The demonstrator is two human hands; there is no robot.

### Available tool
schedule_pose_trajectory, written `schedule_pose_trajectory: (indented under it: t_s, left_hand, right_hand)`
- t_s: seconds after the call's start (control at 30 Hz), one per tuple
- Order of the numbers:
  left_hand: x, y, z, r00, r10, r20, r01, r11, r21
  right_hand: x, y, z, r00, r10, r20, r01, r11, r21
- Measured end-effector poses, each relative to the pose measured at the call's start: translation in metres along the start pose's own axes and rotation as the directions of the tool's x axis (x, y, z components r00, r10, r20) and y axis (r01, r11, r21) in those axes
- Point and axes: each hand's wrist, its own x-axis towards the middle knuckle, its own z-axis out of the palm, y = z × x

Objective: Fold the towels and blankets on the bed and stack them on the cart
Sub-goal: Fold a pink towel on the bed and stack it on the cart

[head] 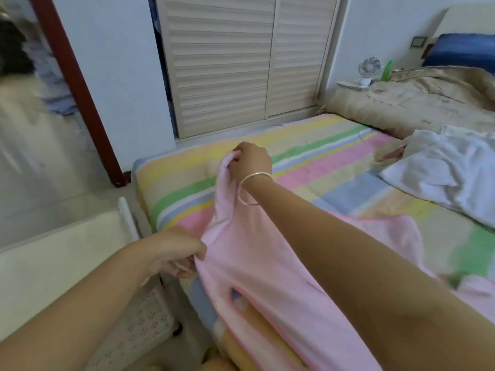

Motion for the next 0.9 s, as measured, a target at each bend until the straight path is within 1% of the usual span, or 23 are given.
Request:
schedule_pose_trajectory:
  t_s: [0.07,0.13,0.17,0.2,0.27,0.33,0.4,0.43,0.5,0.57,0.7,0.77,0.83,0.9]
  left_hand:
    - [0.009,-0.005,-0.005,0.995,-0.041,0.089,0.052,0.99,-0.128]
    - [0.016,-0.005,-0.008,0.99,-0.055,0.127,0.087,0.962,-0.259]
    - [0.019,-0.005,-0.009,0.989,-0.061,0.138,0.101,0.947,-0.305]
    - [0.023,-0.006,-0.01,0.987,-0.067,0.143,0.114,0.93,-0.351]
    - [0.031,-0.008,-0.009,0.989,-0.081,0.12,0.126,0.893,-0.432]
    - [0.041,-0.008,-0.006,0.992,-0.095,0.088,0.125,0.877,-0.464]
    - [0.051,-0.004,-0.002,0.993,-0.09,0.074,0.114,0.876,-0.468]
    - [0.056,0.001,-0.001,0.995,-0.067,0.067,0.092,0.865,-0.493]
    - [0.069,0.011,-0.001,0.999,-0.017,0.04,0.038,0.795,-0.605]
    - [0.077,0.023,-0.002,0.999,0.013,0.032,0.013,0.734,-0.679]
    - [0.088,0.043,-0.002,0.999,0.049,0.012,-0.025,0.681,-0.732]
    - [0.098,0.049,-0.006,0.998,0.05,-0.023,-0.05,0.651,-0.758]
    - [0.106,0.05,-0.014,0.998,0.04,-0.047,-0.062,0.65,-0.757]
    - [0.111,0.048,-0.026,0.999,0.034,-0.037,-0.051,0.667,-0.743]
  right_hand:
    - [-0.004,0.0,0.027,0.986,-0.053,0.158,0.052,0.999,0.006]
    - [-0.011,0.005,0.044,0.93,-0.085,0.357,0.068,0.996,0.062]
    - [-0.014,0.008,0.05,0.909,-0.102,0.405,0.074,0.994,0.085]
    - [-0.014,0.013,0.052,0.907,-0.115,0.405,0.082,0.992,0.099]
    - [-0.011,0.022,0.048,0.935,-0.122,0.333,0.104,0.992,0.072]
    - [-0.003,0.034,0.04,0.956,-0.104,0.274,0.121,0.992,-0.044]
    - [0.006,0.047,0.034,0.952,-0.065,0.298,0.116,0.981,-0.155]
    - [0.009,0.052,0.033,0.945,-0.034,0.325,0.097,0.979,-0.181]
    - [0.011,0.061,0.038,0.926,0.026,0.378,0.056,0.977,-0.204]
    - [0.012,0.066,0.045,0.911,0.051,0.41,0.056,0.968,-0.244]
    - [0.016,0.07,0.053,0.941,0.088,0.328,0.03,0.94,-0.34]
    - [0.024,0.072,0.059,0.94,0.115,0.321,0.019,0.922,-0.386]
    - [0.031,0.076,0.066,0.944,0.145,0.296,-0.007,0.906,-0.422]
    - [0.038,0.073,0.072,0.957,0.159,0.242,-0.044,0.907,-0.419]
